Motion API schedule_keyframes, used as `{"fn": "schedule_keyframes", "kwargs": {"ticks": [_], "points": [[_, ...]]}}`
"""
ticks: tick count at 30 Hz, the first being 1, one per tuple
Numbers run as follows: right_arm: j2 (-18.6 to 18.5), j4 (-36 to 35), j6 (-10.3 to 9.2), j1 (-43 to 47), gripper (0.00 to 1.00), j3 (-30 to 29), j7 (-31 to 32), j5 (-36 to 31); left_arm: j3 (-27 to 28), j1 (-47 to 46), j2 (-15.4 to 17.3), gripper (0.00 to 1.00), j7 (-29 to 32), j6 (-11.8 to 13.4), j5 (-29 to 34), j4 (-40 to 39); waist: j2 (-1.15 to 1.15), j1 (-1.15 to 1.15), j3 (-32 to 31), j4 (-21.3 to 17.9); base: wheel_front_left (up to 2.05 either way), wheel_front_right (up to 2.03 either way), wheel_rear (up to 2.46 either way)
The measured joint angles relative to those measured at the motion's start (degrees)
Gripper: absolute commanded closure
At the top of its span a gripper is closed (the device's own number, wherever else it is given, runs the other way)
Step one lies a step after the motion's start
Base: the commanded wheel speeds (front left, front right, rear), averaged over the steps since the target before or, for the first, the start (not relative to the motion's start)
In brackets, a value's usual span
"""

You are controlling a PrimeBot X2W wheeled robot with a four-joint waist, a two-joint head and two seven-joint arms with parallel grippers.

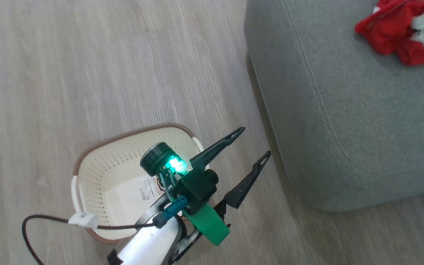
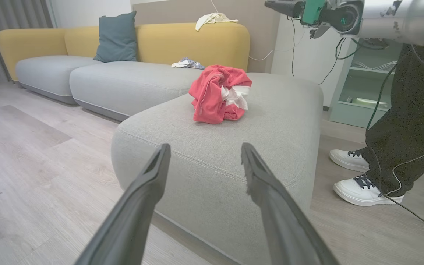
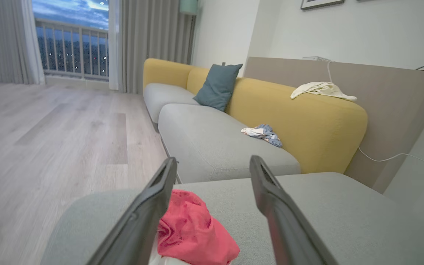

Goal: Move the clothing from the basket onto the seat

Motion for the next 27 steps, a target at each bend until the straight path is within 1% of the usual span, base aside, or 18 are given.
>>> {"fn": "schedule_keyframes", "kwargs": {"ticks": [3,6,8,10,14,18,23,27], "points": [[-0.09,-5.61,0.0,3.77,0.0,-2.88,0.0,1.22,1.24,0.99,-0.25,0.0,0.0,-0.01,0.04,-0.4,0.0,0.0,-1.92,1.36,0.0,0.0,0.0],[0.58,-11.72,0.01,8.46,0.0,-3.64,0.0,1.13,3.67,1.64,-0.33,0.0,0.0,0.0,0.01,-0.76,0.0,0.0,-3.22,3.38,0.0,0.0,0.0],[2.05,-15.62,0.0,11.52,0.0,-4.41,0.0,1.1,5.76,2.76,-0.36,0.0,0.0,0.0,-0.76,-1.47,0.0,0.0,-4.08,4.69,0.0,0.0,0.0],[4.33,-19.08,0.0,13.94,0.0,-5.78,0.0,1.8,7.26,3.75,-0.4,0.0,0.0,0.0,-0.91,-1.8,0.0,0.0,-4.92,5.87,0.0,0.0,0.0],[6.93,-25.37,0.0,18.2,0.0,-5.73,0.0,0.6,10.6,4.96,-0.59,0.0,0.0,0.0,-0.92,-2.43,0.0,0.0,-6.7,7.91,0.0,0.0,0.0],[9.22,-30.08,0.01,21.87,0.0,-4.61,0.0,0.35,14.34,6.29,-0.78,0.0,0.0,0.05,-0.93,-3.25,0.0,0.0,-8.47,9.93,0.0,0.0,0.0],[12.41,-34.94,0.01,26.63,0.0,-2.8,0.0,-0.22,18.25,8.97,-0.87,0.0,0.0,1.87,-3.58,-4.23,0.0,0.0,-10.36,12.47,0.0,0.0,0.0],[13.82,-36.33,0.0,29.25,0.0,-0.35,0.0,-0.96,21.21,9.87,-0.9,0.0,0.0,4.27,-4.23,-5.34,0.0,0.0,-11.09,14.35,0.0,0.0,0.0]]}}
